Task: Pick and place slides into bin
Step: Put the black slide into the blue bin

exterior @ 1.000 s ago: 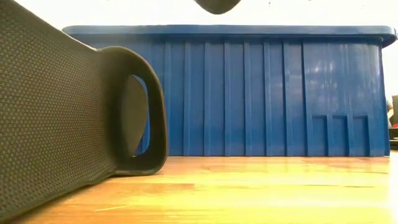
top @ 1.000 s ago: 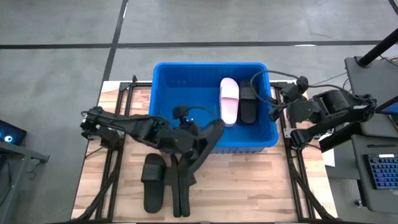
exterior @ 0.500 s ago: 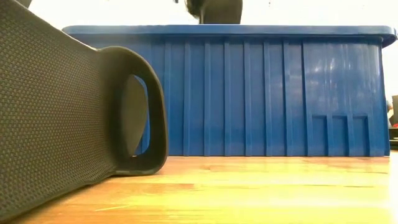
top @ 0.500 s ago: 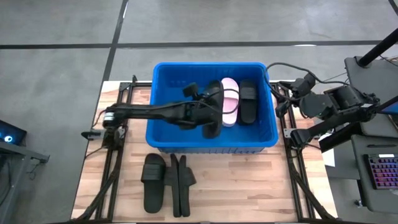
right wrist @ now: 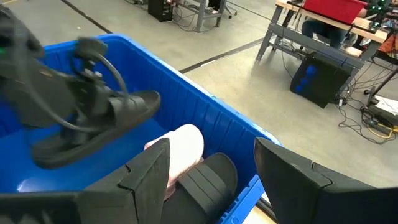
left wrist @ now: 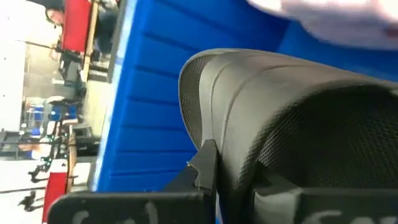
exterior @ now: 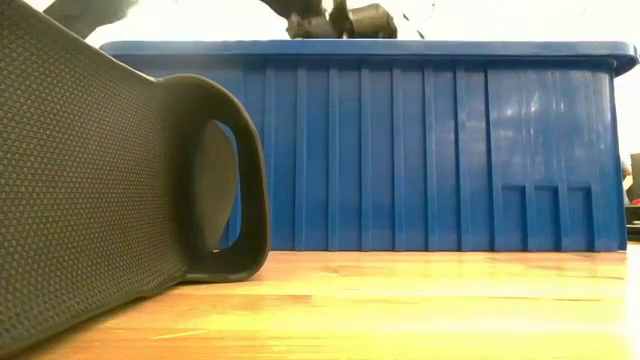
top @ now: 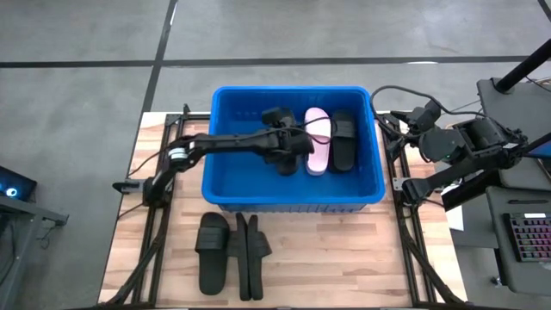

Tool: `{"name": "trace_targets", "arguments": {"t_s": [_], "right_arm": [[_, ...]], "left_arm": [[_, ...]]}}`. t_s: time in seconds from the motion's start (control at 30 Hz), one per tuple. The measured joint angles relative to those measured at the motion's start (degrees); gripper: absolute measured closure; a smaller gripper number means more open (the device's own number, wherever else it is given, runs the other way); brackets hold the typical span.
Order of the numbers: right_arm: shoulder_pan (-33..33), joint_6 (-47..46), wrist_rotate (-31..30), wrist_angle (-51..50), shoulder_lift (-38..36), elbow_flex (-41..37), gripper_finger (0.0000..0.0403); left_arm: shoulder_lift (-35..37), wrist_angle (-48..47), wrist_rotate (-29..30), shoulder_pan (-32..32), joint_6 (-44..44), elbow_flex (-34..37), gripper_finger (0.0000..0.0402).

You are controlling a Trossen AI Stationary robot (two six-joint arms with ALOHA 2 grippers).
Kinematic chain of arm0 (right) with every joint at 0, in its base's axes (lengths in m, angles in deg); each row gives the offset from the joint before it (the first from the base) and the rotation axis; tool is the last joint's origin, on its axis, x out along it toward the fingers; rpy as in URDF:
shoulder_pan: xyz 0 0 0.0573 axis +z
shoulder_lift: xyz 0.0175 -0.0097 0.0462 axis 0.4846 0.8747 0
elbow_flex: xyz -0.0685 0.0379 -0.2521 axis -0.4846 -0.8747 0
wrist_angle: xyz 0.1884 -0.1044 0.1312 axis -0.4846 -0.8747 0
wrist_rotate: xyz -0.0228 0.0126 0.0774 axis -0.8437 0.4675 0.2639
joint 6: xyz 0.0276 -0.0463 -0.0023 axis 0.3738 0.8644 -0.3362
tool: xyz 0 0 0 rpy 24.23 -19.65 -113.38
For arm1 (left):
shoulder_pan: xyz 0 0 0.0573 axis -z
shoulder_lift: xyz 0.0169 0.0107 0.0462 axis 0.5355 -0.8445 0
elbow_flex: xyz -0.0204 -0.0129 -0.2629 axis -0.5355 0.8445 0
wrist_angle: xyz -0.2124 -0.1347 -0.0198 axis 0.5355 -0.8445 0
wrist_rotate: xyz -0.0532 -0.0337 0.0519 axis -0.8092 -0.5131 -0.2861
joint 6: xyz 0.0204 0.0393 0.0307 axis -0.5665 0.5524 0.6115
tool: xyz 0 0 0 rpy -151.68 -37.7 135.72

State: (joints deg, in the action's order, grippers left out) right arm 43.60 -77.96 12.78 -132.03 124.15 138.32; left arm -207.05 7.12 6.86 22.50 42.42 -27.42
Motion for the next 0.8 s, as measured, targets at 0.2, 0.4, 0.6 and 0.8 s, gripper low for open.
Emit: {"name": "trace_targets", "arguments": {"t_s": [0.2,0.4,0.6,0.8], "right_arm": [[0.0,0.0,0.0,0.1,0.0,0.0,0.0179],[0.0,0.0,-0.2,0.1,-0.1,0.0,0.0179],[0.0,0.2,-0.2,-0.1,-0.1,0.0,0.0179],[0.0,0.6,-0.1,-0.1,-0.4,0.0,0.0179]], "left_arm": [[-3.3,5.3,-6.3,-4.7,7.9,0.2,0.0401],[-6.1,14.2,-9.3,-7.2,17.1,0.3,0.0401],[-6.6,15.4,-11.7,-7.8,17.9,0.7,0.0401],[-6.5,16.7,-13.6,-7.6,20.0,5.0,0.0401]]}}
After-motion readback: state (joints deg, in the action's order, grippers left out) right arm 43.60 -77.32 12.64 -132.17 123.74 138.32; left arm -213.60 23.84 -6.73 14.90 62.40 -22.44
